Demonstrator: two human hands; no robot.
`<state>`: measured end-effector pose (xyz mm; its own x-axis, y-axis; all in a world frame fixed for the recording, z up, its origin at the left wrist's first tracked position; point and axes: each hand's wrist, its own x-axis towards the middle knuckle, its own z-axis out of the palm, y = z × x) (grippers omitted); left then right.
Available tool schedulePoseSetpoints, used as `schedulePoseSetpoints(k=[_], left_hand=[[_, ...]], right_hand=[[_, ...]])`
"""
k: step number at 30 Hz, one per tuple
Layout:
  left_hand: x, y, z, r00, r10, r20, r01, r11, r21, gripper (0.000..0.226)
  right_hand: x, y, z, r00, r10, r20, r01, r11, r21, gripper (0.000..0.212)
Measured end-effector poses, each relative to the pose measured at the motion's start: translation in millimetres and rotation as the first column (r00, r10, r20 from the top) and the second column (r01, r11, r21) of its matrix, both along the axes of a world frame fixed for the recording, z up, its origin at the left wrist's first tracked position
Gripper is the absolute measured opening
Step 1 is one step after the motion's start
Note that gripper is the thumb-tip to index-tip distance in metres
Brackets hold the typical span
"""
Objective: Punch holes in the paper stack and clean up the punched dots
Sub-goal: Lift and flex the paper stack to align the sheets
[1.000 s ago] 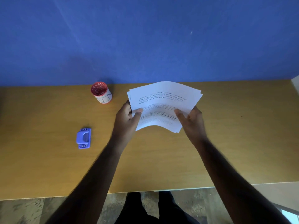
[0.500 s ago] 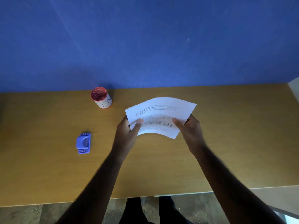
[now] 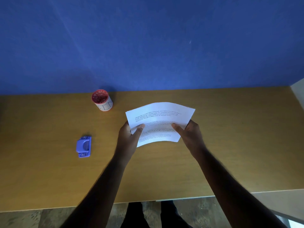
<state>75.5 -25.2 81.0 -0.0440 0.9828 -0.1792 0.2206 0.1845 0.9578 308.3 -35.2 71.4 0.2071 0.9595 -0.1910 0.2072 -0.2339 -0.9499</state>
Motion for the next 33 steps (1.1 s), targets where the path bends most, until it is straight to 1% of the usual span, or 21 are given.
schedulePoseSetpoints(k=[3,7,9,11,13,15,17,19,21,23,24,26,30,33], left_hand=[[0.2,2.0,7.4,0.998,0.011,0.063,-0.012,1.0,0.01,0.022],[2.2,7.1,18.1,0.973,0.048,0.226,-0.06,0.997,0.05,0.027],[4.9,10.2,24.2,0.95,0.072,0.305,-0.096,0.993,0.067,0.03],[8.5,13.4,30.4,0.922,0.092,0.375,-0.127,0.99,0.068,0.032],[12.6,15.9,35.9,0.897,0.103,0.43,-0.144,0.988,0.063,0.031],[16.0,18.1,41.1,0.864,0.098,0.494,-0.15,0.986,0.067,0.032],[19.0,19.2,44.4,0.836,0.107,0.538,-0.16,0.986,0.054,0.032],[21.4,19.7,44.4,0.815,0.117,0.568,-0.168,0.985,0.038,0.034],[22.5,19.9,40.6,0.801,0.149,0.58,-0.189,0.982,0.008,0.035],[22.2,19.9,34.0,0.788,0.163,0.593,-0.194,0.981,-0.011,0.031],[22.7,19.0,31.2,0.785,0.153,0.601,-0.184,0.983,-0.011,0.033],[22.4,16.4,27.8,0.782,0.136,0.608,-0.161,0.987,-0.013,0.038],[14.7,13.5,23.7,0.778,0.117,0.617,-0.139,0.99,-0.012,0.04],[4.1,13.4,17.9,0.797,0.11,0.593,-0.132,0.991,-0.006,0.048]], right_hand=[[3.4,-0.1,10.1,0.999,0.035,0.002,-0.035,0.999,0.022,0.021],[13.6,-0.3,16.2,1.0,0.024,-0.02,-0.023,0.999,0.045,0.027],[18.9,-0.9,16.5,0.999,-0.012,-0.037,0.013,0.999,0.04,0.031],[24.0,-1.9,15.0,0.996,-0.08,-0.033,0.082,0.996,0.046,0.037],[28.5,-3.4,12.6,0.985,-0.157,-0.075,0.162,0.985,0.059,0.047],[30.7,-5.8,10.3,0.965,-0.21,-0.156,0.221,0.974,0.057,0.054],[30.7,-8.9,9.0,0.939,-0.216,-0.269,0.24,0.969,0.062,0.046],[26.8,-12.6,7.5,0.875,-0.169,-0.454,0.212,0.976,0.046,0.039],[20.0,-16.4,6.6,0.787,-0.121,-0.605,0.158,0.987,0.009,0.039],[13.5,-18.7,3.8,0.711,-0.099,-0.696,0.108,0.994,-0.032,0.042],[10.0,-19.1,3.7,0.681,-0.099,-0.725,0.091,0.995,-0.05,0.045],[6.2,-17.4,3.1,0.654,-0.126,-0.746,0.093,0.992,-0.087,0.049],[7.8,-14.6,6.0,0.699,-0.152,-0.699,0.119,0.988,-0.096,0.045],[14.7,-14.1,10.2,0.775,-0.124,-0.619,0.127,0.991,-0.038,0.043]])
